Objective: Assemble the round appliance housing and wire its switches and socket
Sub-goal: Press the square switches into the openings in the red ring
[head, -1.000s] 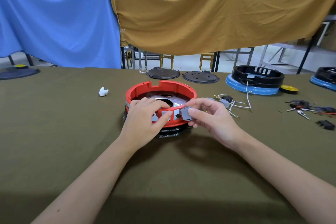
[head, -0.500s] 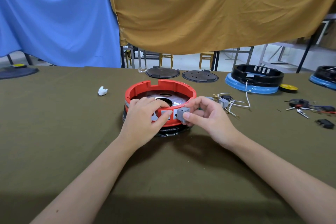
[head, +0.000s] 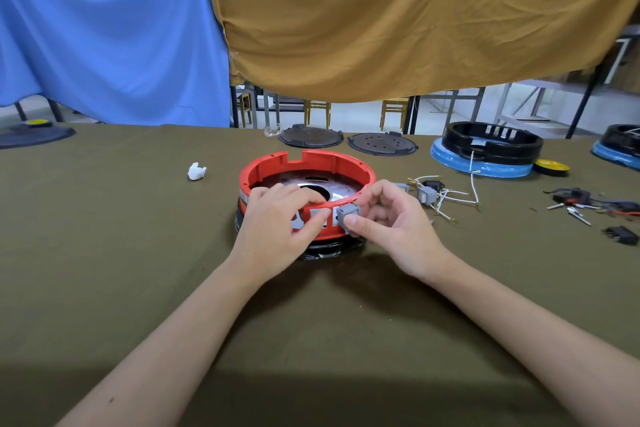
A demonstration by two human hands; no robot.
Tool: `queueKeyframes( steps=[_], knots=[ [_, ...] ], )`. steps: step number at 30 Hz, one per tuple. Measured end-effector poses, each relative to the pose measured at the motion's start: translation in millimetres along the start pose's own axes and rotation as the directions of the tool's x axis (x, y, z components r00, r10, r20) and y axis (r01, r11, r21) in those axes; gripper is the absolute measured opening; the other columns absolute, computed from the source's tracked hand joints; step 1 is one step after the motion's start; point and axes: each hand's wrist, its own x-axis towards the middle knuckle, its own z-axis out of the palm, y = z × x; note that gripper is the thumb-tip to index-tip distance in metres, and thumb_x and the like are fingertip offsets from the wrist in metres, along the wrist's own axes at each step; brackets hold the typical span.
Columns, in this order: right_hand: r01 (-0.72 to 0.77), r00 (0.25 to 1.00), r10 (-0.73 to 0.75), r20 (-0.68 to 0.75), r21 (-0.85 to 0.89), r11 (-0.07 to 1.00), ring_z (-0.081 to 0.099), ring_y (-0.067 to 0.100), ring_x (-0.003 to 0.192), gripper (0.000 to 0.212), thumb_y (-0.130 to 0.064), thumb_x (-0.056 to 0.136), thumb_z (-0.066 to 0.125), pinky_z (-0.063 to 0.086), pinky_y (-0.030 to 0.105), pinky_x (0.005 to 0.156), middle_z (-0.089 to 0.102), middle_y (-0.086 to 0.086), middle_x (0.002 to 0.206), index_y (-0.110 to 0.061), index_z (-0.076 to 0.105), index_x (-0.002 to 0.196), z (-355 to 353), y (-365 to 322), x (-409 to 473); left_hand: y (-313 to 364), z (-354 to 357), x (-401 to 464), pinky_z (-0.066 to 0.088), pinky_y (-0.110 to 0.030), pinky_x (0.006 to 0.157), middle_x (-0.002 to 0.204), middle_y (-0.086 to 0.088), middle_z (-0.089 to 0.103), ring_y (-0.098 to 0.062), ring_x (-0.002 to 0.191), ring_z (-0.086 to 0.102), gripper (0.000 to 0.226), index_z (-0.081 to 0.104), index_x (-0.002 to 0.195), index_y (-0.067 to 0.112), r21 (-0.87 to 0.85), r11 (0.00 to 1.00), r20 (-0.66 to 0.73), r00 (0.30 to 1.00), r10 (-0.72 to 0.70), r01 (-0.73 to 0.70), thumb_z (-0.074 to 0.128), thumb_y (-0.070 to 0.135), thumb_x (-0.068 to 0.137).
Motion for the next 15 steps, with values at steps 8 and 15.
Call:
queueKeyframes(
  steps=[8, 15],
  knots=[
    [-0.004, 1.0, 0.005, 0.016, -0.07, 0.998, 0.058, 0.022, 0.07, 0.019, 0.0, 0.089, 0.068, 0.049, 0.039, 0.069, 0.061, 0.006, 0.077, -0.014, 0.056, 0.085, 2.4, -3.0, 0.2, 1.4, 0.5, -0.3, 0.033, -0.033, 0.083, 0.086, 0.025, 0.053, 0.001, 0.084, 0.049, 0.017, 0.069, 0.098, 0.026, -0.003, 1.0, -0.002, 1.0, -0.002, 0.002, 0.059, 0.036, 0.089],
    [0.0, 0.999, 0.005, 0.04, -0.125, 0.992, 0.053, 0.009, 0.069, 0.017, 0.002, 0.09, 0.066, 0.046, 0.02, 0.068, 0.059, -0.003, 0.075, -0.012, 0.061, 0.082, 0.4, -6.7, 1.4, 2.1, -0.3, -1.2, 0.033, -0.034, 0.087, 0.091, 0.022, 0.059, -0.002, 0.088, 0.053, 0.025, 0.067, 0.101, 0.028, -0.021, 1.0, 0.015, 1.0, -0.008, 0.008, 0.053, 0.045, 0.089]
  ],
)
